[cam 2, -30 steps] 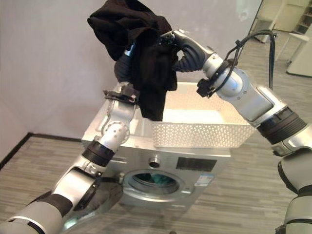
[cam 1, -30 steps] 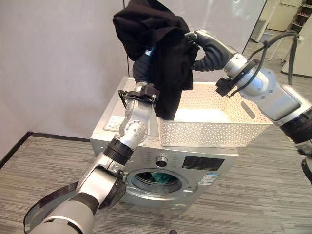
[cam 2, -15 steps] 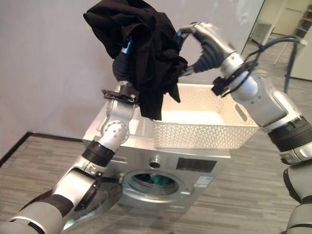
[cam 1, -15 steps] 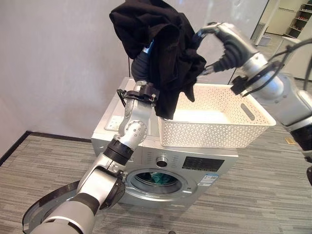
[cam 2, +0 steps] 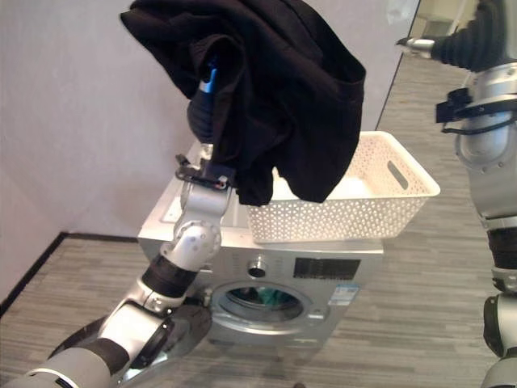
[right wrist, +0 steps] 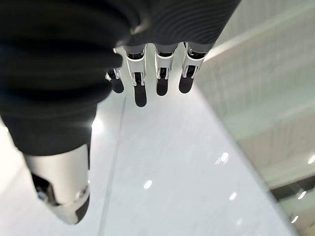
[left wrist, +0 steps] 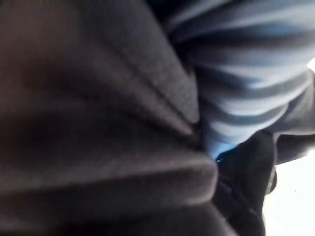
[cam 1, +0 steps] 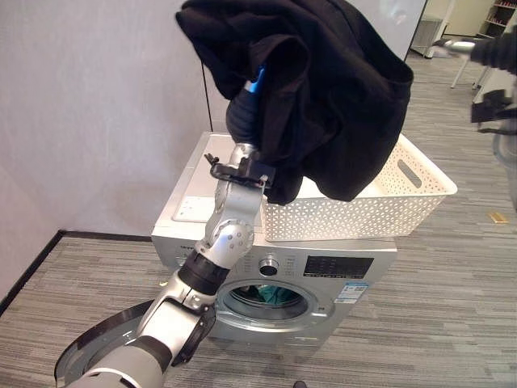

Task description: Grab the laundry basket,head to the washer,open it,put in the laundry and shut it.

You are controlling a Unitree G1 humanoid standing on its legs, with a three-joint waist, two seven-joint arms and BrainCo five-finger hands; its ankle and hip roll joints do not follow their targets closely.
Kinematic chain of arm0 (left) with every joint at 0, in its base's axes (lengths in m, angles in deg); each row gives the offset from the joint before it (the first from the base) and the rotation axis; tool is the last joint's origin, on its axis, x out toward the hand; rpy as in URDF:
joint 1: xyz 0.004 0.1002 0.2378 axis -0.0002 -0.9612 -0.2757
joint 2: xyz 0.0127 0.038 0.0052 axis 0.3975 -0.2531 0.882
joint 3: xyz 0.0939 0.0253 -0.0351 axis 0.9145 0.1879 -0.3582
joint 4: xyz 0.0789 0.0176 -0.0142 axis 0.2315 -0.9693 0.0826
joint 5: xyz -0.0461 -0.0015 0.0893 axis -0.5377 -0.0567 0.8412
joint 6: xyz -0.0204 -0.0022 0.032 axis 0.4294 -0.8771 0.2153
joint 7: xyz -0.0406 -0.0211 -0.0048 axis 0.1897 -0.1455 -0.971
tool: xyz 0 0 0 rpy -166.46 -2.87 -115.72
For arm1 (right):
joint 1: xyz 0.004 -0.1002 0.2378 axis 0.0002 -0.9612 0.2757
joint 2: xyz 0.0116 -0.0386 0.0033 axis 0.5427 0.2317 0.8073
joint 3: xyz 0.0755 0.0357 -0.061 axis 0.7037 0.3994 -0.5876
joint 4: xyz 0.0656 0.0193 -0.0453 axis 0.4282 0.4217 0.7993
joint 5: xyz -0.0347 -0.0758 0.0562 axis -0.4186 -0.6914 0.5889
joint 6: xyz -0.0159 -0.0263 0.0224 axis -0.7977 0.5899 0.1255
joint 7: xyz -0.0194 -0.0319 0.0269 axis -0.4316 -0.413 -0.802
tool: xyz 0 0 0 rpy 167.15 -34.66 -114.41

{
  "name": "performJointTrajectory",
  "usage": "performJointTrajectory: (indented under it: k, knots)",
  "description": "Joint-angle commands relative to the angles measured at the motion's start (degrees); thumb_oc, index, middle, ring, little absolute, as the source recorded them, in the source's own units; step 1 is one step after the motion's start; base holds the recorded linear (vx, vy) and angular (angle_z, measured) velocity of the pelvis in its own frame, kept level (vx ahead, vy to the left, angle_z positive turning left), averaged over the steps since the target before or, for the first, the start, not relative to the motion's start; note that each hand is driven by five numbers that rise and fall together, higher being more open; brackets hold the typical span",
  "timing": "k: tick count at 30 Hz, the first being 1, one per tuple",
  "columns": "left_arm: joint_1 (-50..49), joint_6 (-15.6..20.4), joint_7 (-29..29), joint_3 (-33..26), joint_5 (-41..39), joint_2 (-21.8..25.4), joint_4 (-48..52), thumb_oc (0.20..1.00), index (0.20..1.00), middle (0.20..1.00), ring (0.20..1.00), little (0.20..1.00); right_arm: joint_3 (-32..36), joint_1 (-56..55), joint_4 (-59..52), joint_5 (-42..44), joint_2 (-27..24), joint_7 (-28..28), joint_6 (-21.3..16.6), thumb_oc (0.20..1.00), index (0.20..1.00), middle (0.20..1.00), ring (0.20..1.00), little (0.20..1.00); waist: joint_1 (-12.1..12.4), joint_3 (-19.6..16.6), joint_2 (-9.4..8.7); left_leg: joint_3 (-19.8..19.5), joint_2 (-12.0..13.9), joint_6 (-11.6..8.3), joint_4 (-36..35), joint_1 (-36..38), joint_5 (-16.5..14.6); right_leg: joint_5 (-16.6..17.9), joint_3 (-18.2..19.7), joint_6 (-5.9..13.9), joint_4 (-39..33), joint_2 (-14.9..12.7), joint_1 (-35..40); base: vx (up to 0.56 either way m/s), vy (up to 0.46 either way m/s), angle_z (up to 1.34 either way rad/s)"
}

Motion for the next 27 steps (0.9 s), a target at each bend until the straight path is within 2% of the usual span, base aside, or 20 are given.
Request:
performJointTrajectory:
  k: [1,5,9,12,15,16,19,20,21,23,25,27]
  knots:
    - [3.1,1.8,-3.4,1.4,1.5,1.2,4.1,0.2,0.2,0.2,0.2,0.2,5.5,-1.5,-0.5,-4.6,-4.0,-7.8,0.4,1.0,1.0,1.0,1.0,1.0,0.8,-2.4,-2.45,-1.2,-0.5,0.42,0.2,0.3,-3.0,-5.9,-0.8,4.41,0.9,-2.5,3.7,0.0,-0.001,0.16]
    - [-1.2,1.9,-5.0,1.1,-0.1,1.0,9.0,0.2,0.2,0.2,0.2,0.2,16.4,-11.4,-1.1,-5.4,-3.5,-13.3,1.3,1.0,1.0,1.0,1.0,1.0,0.4,-2.3,-2.07,-1.7,-0.8,0.67,0.2,0.1,-3.2,-6.2,-1.0,4.47,1.1,-2.6,3.7,0.0,0.0,0.08]
    - [-5.9,1.6,-6.5,3.2,-1.3,-0.6,12.3,0.2,0.2,0.2,0.2,0.2,22.9,-19.5,1.2,-3.2,0.8,-16.9,1.6,1.0,1.0,1.0,1.0,1.0,0.4,-2.1,-2.3,-1.7,-1.0,0.98,0.2,0.0,-2.8,-6.1,-1.0,4.28,1.7,-2.7,3.3,-0.02,-0.001,0.0]
    - [-9.8,-0.2,-8.1,5.5,-2.6,-0.5,13.4,0.2,0.2,0.2,0.2,0.2,27.0,-27.5,8.0,2.8,4.8,-19.1,0.3,1.0,1.0,1.0,1.0,1.0,0.3,-1.9,-2.45,-1.8,-1.1,1.16,0.2,0.0,-2.8,-6.1,-0.7,4.26,2.1,-2.7,3.1,-0.02,-0.002,0.0]
    - [-16.3,-2.3,-9.5,6.5,-4.1,1.8,16.2,0.2,0.2,0.2,0.2,0.2,29.4,-36.6,13.2,10.6,11.9,-17.7,-2.9,1.0,1.0,1.0,1.0,1.0,0.6,-0.8,-2.09,-1.7,-1.2,1.38,0.2,0.2,-2.7,-6.2,-0.5,4.09,2.2,-2.8,3.0,-0.02,-0.002,0.0]
    - [-19.5,-3.4,-10.4,6.2,-4.2,3.7,17.7,0.2,0.2,0.2,0.2,0.2,30.3,-40.1,15.0,14.2,16.3,-17.2,-4.9,1.0,1.0,1.0,1.0,1.0,0.9,-0.1,-1.88,-1.8,-1.3,1.48,0.2,0.3,-2.7,-6.3,-0.6,4.07,2.3,-2.9,2.9,0.0,0.0,0.0]
    - [-25.1,-5.4,-12.2,6.3,-4.9,7.0,19.6,0.2,0.2,0.2,0.2,0.2,28.6,-41.5,22.8,24.3,21.8,-15.0,-9.2,1.0,1.0,1.0,1.0,1.0,1.7,1.0,-1.56,-1.6,-1.4,1.61,0.4,0.5,-3.3,-6.6,-0.2,4.23,2.1,-2.9,2.9,-0.02,-0.004,-0.02]
    - [-28.9,-6.2,-12.4,4.8,-5.6,8.3,20.9,0.2,0.2,0.2,0.2,0.2,29.2,-42.0,25.1,39.7,28.7,-10.9,-16.3,1.0,1.0,1.0,1.0,1.0,2.0,1.9,-1.41,-1.3,-1.5,1.71,1.0,0.2,-2.8,-6.2,0.1,3.94,2.6,-3.0,2.4,-0.04,-0.013,-0.02]
    - [-30.5,-6.9,-12.9,4.1,-6.3,9.2,22.1,0.2,0.2,0.2,0.2,0.2,29.2,-42.7,26.7,45.9,30.9,-8.1,-18.3,1.0,1.0,1.0,1.0,1.0,2.3,2.1,-1.39,-1.3,-1.6,1.72,1.3,-0.1,-2.8,-6.3,0.2,3.83,2.7,-3.0,2.2,-0.04,-0.015,0.0]
    - [-32.2,-7.4,-13.3,3.3,-7.1,9.8,22.8,0.2,0.2,0.2,0.2,0.2,28.5,-43.2,28.8,48.8,32.0,-6.5,-19.0,1.0,1.0,1.0,1.0,1.0,2.7,2.4,-1.28,-1.5,-1.6,1.66,1.7,-0.2,-3.1,-6.6,0.4,3.81,2.8,-3.0,2.2,0.0,-0.012,-0.07]
    - [-35.9,-8.1,-14.3,0.3,-8.6,11.0,24.2,0.2,0.2,0.2,0.2,0.2,27.7,-45.3,29.6,56.3,35.2,-0.9,-19.9,1.0,1.0,1.0,1.0,1.0,3.0,2.7,-1.09,-1.6,-1.6,1.58,2.3,-0.5,-3.8,-7.1,0.6,3.77,3.0,-3.0,2.1,0.01,-0.011,-0.02]
    - [-39.2,-9.2,-15.1,-0.3,-10.5,11.5,25.1,0.2,0.2,0.2,0.2,0.2,27.2,-45.9,31.0,61.4,37.3,1.9,-20.1,1.0,1.0,1.0,1.0,1.0,3.3,2.9,-0.87,-1.7,-1.7,1.55,2.7,-0.9,-3.9,-7.1,0.7,3.75,3.0,-3.0,2.0,0.0,-0.005,0.05]
